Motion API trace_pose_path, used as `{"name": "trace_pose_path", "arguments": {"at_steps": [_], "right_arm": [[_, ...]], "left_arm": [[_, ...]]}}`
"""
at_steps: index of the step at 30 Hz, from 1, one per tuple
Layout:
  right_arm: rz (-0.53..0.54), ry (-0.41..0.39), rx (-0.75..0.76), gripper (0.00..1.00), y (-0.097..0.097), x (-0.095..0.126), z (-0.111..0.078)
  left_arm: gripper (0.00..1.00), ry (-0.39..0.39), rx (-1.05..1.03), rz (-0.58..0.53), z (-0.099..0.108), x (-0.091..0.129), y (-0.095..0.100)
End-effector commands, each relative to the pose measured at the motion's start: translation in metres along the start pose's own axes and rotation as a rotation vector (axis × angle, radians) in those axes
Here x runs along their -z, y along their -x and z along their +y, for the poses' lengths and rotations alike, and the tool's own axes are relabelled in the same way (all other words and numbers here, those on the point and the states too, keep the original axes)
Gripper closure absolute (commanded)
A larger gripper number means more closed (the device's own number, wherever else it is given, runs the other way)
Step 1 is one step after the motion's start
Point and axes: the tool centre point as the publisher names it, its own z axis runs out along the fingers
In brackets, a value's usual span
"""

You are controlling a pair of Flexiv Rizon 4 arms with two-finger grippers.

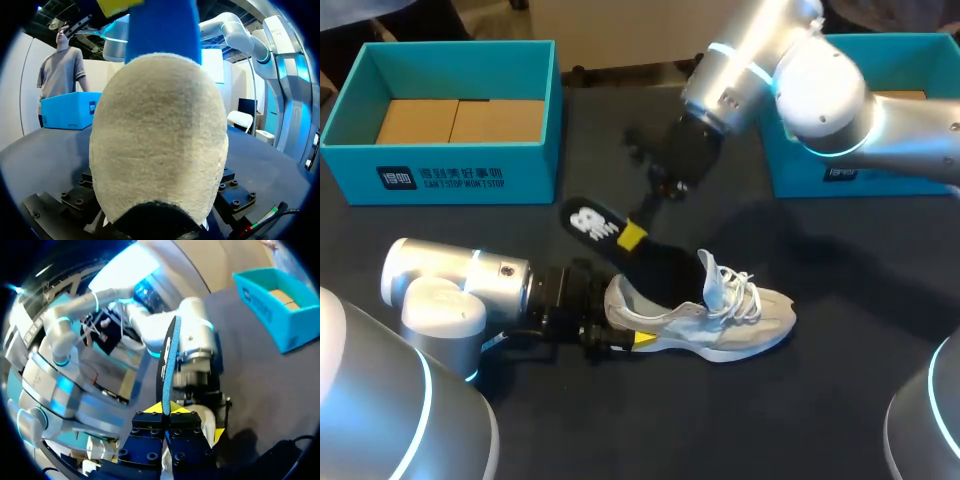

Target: Take the shoe out of the shoebox, open the shoe tongue, remove and reinsert the insole, then place the shoe into the shoebox

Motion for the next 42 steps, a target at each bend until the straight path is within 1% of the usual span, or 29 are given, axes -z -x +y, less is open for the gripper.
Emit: {"name": "trace_pose_path", "arguments": {"at_steps": [1,2,17,18,19,20,21,23,25,27,29,30,31,42], "right_arm": [[-0.017,0.093,-0.005,1.0,-0.021,0.021,0.005],[-0.001,0.126,0.009,1.0,-0.025,0.028,0.01],[-0.001,0.126,0.009,1.0,-0.025,0.028,0.01],[-0.001,0.164,0.017,1.0,-0.027,0.025,0.015],[-0.011,0.166,0.024,1.0,-0.03,0.026,0.02],[-0.034,0.188,0.035,1.0,-0.035,0.031,0.027],[-0.056,0.219,0.041,1.0,-0.04,0.038,0.031],[-0.093,0.252,0.042,1.0,-0.053,0.053,0.041],[-0.112,0.26,0.028,1.0,-0.064,0.063,0.051],[-0.134,0.303,0.02,1.0,-0.076,0.073,0.059],[-0.148,0.356,-0.001,1.0,-0.085,0.081,0.064],[-0.139,0.426,-0.021,1.0,-0.094,0.088,0.066],[-0.143,0.431,-0.03,1.0,-0.096,0.09,0.066],[-0.143,0.431,-0.03,1.0,-0.096,0.09,0.066]], "left_arm": [[1.0,0.001,-0.001,0.001,0.001,-0.001,0.001],[1.0,0.001,-0.001,0.001,0.001,-0.001,0.001],[1.0,0.001,-0.001,0.001,0.001,-0.001,0.001],[1.0,0.001,-0.001,0.001,0.001,-0.001,0.001],[1.0,0.001,-0.001,0.001,0.001,-0.001,0.001],[1.0,0.001,-0.001,0.001,0.001,-0.001,0.001],[1.0,0.001,-0.001,0.001,0.001,-0.001,0.001],[1.0,0.001,-0.001,0.001,0.001,-0.001,0.001],[1.0,0.001,-0.001,0.001,0.001,-0.001,0.001],[1.0,0.001,-0.001,0.001,0.001,-0.001,0.001],[1.0,0.001,-0.001,0.001,0.001,-0.001,0.001],[1.0,0.001,-0.001,0.001,0.001,-0.001,0.001],[1.0,0.001,-0.001,0.001,0.001,-0.001,0.001],[1.0,0.001,-0.001,0.001,0.001,-0.001,0.001]]}}
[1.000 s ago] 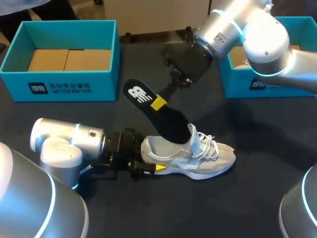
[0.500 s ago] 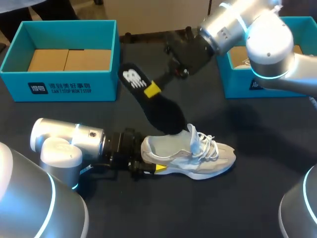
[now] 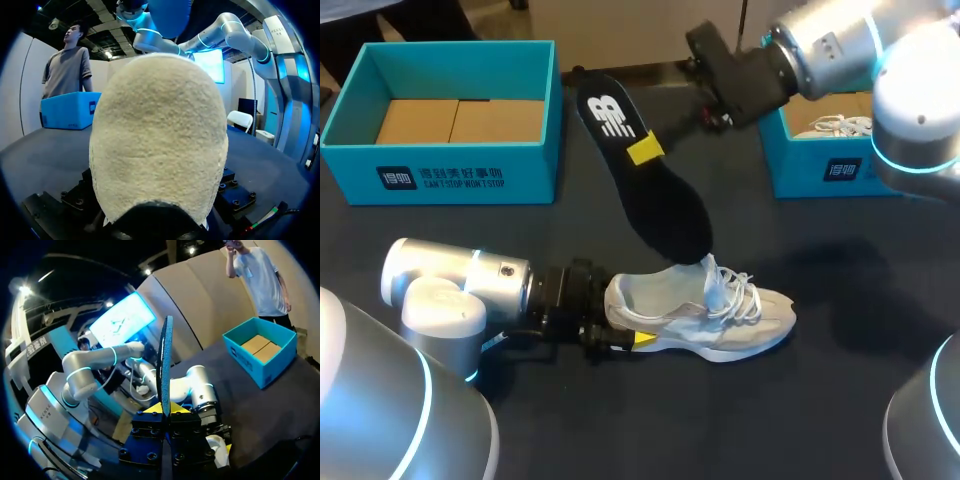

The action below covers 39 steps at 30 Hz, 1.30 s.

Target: Take the shoe out of the shoebox, open the shoe tongue, remove and reinsert the insole, then place the shoe into the shoebox

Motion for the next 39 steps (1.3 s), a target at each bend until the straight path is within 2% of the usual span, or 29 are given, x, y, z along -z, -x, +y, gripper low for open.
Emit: {"name": "trace_pose_path", "arguments": {"at_steps": [1,3,5,10,11,13,25,29,31,39], "right_arm": [[-0.015,0.009,0.0,1.0,-0.003,-0.001,-0.003],[-0.056,0.062,-0.003,1.0,-0.002,0.003,0.004],[-0.106,0.116,0.005,1.0,-0.019,0.018,0.011],[-0.173,0.169,-0.04,1.0,-0.052,0.045,0.018],[-0.176,0.202,-0.055,1.0,-0.057,0.051,0.019],[-0.223,0.182,-0.087,1.0,-0.069,0.063,0.021],[-0.223,0.182,-0.087,1.0,-0.069,0.063,0.021],[-0.22,0.25,-0.063,1.0,-0.088,0.083,0.012],[-0.234,0.257,-0.055,1.0,-0.1,0.09,0.013],[-0.207,0.265,0.025,1.0,-0.125,0.107,0.01]], "left_arm": [[1.0,0.0,0.0,0.001,0.001,-0.001,0.001],[1.0,0.0,0.0,0.001,0.001,-0.001,0.001],[1.0,0.0,0.0,0.001,0.001,-0.001,0.001],[1.0,0.0,0.0,0.001,0.001,-0.001,0.001],[1.0,0.0,0.0,0.001,0.001,-0.001,0.001],[1.0,0.0,0.0,0.001,0.001,-0.001,0.001],[1.0,0.0,0.0,0.001,0.001,-0.001,0.001],[1.0,0.0,0.0,0.001,0.001,-0.001,0.001],[1.0,0.0,0.0,0.001,0.001,-0.001,0.001],[1.0,0.0,0.0,0.001,0.001,-0.001,0.001]]}}
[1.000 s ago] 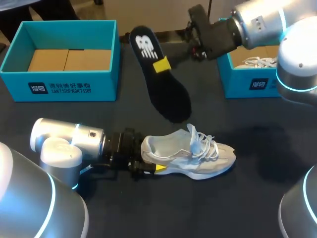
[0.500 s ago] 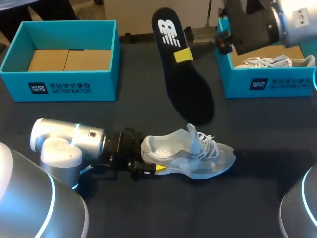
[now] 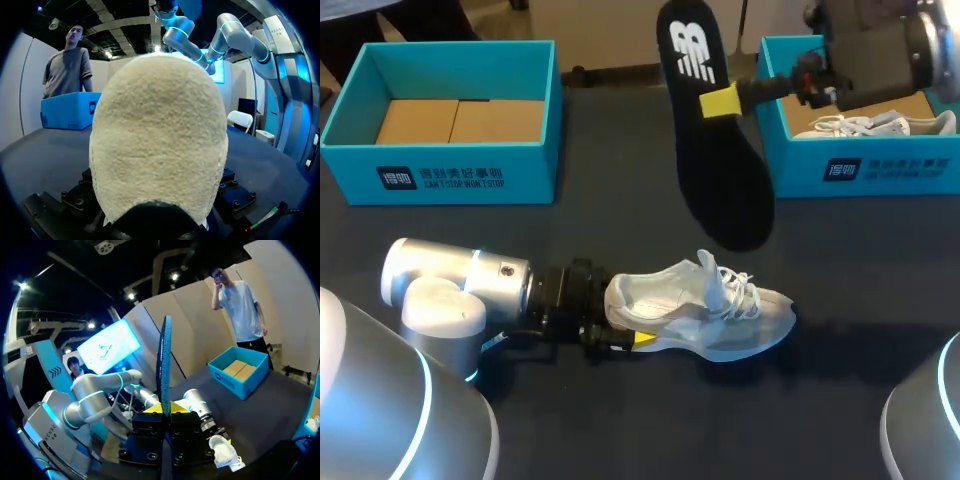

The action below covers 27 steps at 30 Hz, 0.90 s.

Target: Take the shoe out of the shoebox, open the shoe tongue, remove and reinsert the insole, then place the shoe into the shoebox

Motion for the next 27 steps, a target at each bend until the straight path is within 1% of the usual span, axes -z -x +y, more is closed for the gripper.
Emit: {"name": "trace_pose_path", "arguments": {"at_steps": [1,5,11,18,27], "right_arm": [[0.0,0.017,0.02,1.0,-0.013,0.026,-0.01],[0.022,0.025,0.031,1.0,-0.017,0.032,-0.011],[0.009,0.044,0.023,1.0,-0.02,0.037,-0.013],[0.026,0.045,0.044,1.0,-0.025,0.039,-0.011],[0.026,0.045,0.044,1.0,-0.025,0.039,-0.011]], "left_arm": [[1.0,0.0,0.0,0.001,0.001,-0.001,0.001],[1.0,0.0,0.0,0.001,0.001,-0.001,0.001],[1.0,0.0,0.0,0.001,0.001,-0.001,0.001],[1.0,0.0,0.0,0.001,0.001,-0.001,0.001],[1.0,0.0,0.0,0.001,0.001,-0.001,0.001]]}}
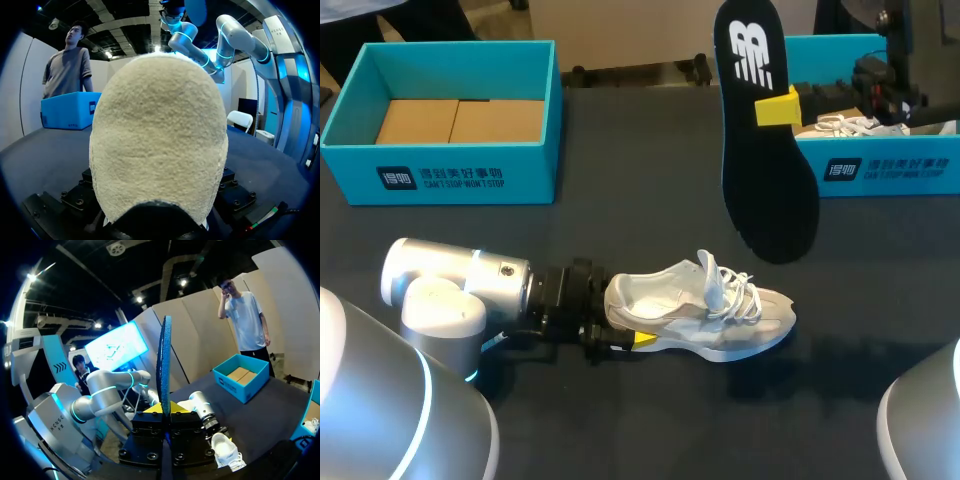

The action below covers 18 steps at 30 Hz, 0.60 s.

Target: Take the shoe out of the shoebox, open the shoe tongue, remove and reinsert the insole, then place the shoe into the shoebox

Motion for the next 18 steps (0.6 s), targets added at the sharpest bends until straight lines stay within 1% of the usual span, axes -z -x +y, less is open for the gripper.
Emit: {"name": "trace_pose_path", "arguments": {"at_steps": [1,6,12,18], "right_arm": [[0.001,-0.002,-0.001,1.0,0.002,-0.002,0.001],[0.001,-0.002,-0.001,1.0,0.002,-0.002,0.001],[0.003,0.029,-0.008,1.0,-0.002,-0.004,-0.011],[0.014,0.036,-0.017,1.0,-0.005,-0.005,-0.02]], "left_arm": [[1.0,0.0,0.0,0.001,0.001,-0.001,0.001],[1.0,0.0,0.0,0.001,0.001,-0.001,0.001],[1.0,0.0,0.0,0.001,0.001,-0.001,0.001],[1.0,0.0,0.0,0.001,0.001,-0.001,0.001]]}}
